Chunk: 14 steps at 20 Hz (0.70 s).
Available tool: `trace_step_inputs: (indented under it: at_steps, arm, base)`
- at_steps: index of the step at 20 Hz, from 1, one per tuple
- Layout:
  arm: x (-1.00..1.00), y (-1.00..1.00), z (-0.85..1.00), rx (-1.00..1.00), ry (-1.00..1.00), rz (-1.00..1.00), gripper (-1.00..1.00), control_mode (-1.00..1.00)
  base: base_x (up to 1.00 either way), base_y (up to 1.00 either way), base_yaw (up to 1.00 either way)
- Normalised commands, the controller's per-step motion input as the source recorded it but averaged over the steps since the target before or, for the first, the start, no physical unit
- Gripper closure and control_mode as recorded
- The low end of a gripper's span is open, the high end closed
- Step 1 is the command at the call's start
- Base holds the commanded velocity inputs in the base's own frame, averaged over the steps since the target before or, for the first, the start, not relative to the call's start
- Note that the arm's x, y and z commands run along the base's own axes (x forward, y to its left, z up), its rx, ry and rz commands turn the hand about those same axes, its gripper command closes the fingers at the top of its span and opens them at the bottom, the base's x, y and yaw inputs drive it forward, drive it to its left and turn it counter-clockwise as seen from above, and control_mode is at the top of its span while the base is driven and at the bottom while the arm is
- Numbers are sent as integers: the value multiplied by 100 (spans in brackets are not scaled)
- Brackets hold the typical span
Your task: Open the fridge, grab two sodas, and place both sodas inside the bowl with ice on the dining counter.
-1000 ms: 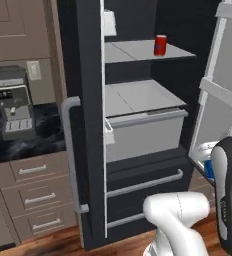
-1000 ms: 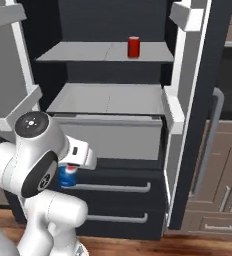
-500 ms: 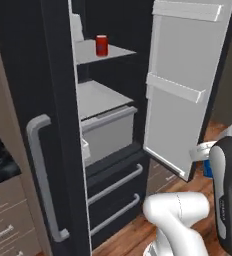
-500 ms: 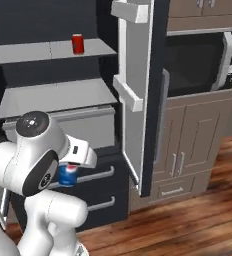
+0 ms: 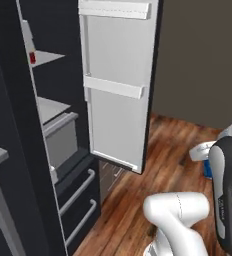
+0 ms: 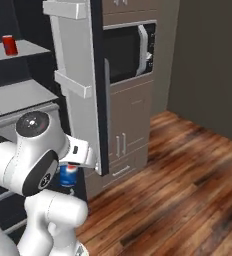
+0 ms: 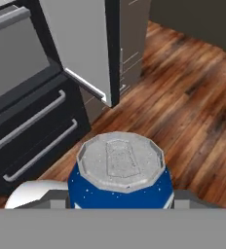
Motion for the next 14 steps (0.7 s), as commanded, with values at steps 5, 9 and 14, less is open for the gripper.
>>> trace_step_inputs:
  at_steps: [5, 9, 14]
  arm:
    - [0, 0, 0, 0, 0, 0, 100, 100]
    - [0, 0, 0, 0, 0, 0, 100, 100]
    - [0, 0, 0, 0, 0, 0, 100, 100]
  base:
    - [-72, -15, -50]
    - [-75, -20, -47]
    - [-79, -23, -44]
